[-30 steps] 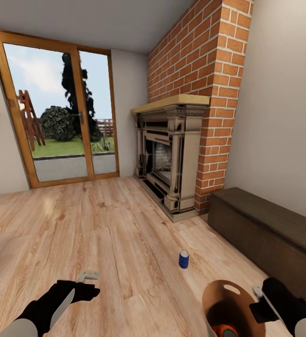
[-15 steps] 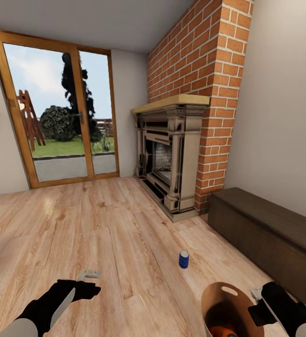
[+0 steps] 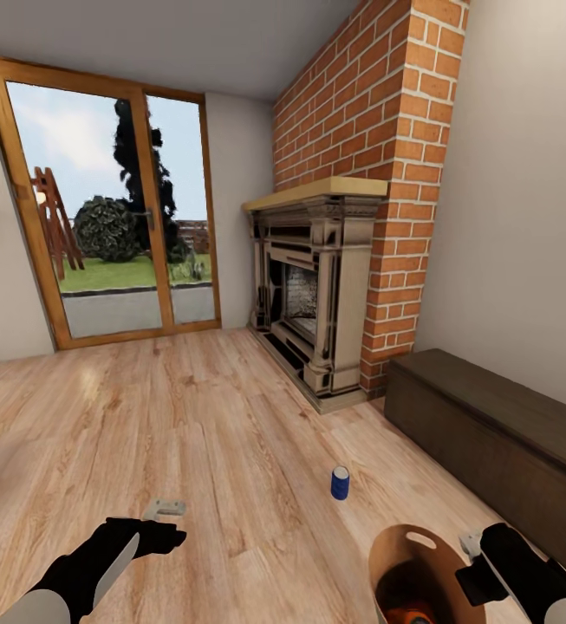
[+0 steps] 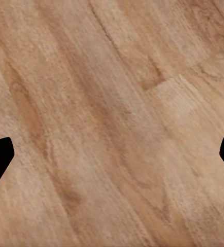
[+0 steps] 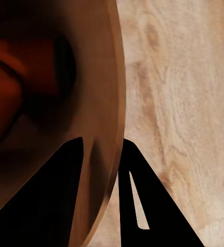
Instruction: Put the three can of soda from the living room inside the tash can in the kitchen.
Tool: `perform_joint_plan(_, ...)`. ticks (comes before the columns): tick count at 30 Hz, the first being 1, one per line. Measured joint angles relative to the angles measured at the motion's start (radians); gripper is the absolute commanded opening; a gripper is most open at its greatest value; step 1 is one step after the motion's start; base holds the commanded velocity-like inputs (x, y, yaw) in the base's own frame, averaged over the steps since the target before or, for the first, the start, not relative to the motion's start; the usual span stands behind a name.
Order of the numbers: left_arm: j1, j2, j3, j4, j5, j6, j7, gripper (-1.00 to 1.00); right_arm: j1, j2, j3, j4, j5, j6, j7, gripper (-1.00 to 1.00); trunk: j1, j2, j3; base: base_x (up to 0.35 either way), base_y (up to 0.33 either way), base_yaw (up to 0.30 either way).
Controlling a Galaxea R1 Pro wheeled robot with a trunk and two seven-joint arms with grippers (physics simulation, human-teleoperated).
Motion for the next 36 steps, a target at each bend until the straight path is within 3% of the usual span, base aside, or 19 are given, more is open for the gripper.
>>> perform_joint_plan(11, 0.000, 0.000, 0.000, 0.000, 0.000, -0.006, 0.001, 1.00, -0.001, 0.000, -0.005, 0.003, -0.007, 0.001, 0.101, -1.00, 0.000, 0.000, 0.000, 0.000, 0.000, 0.000)
perform_joint_plan(36, 0.000, 0.000, 0.000, 0.001, 0.000, -0.021, 0.004, 1.00, -0.001, 0.001, -0.007, 0.008, -0.004, 0.001, 0.111, -1.00, 0.000, 0.000, 0.000, 0.000, 0.000, 0.000)
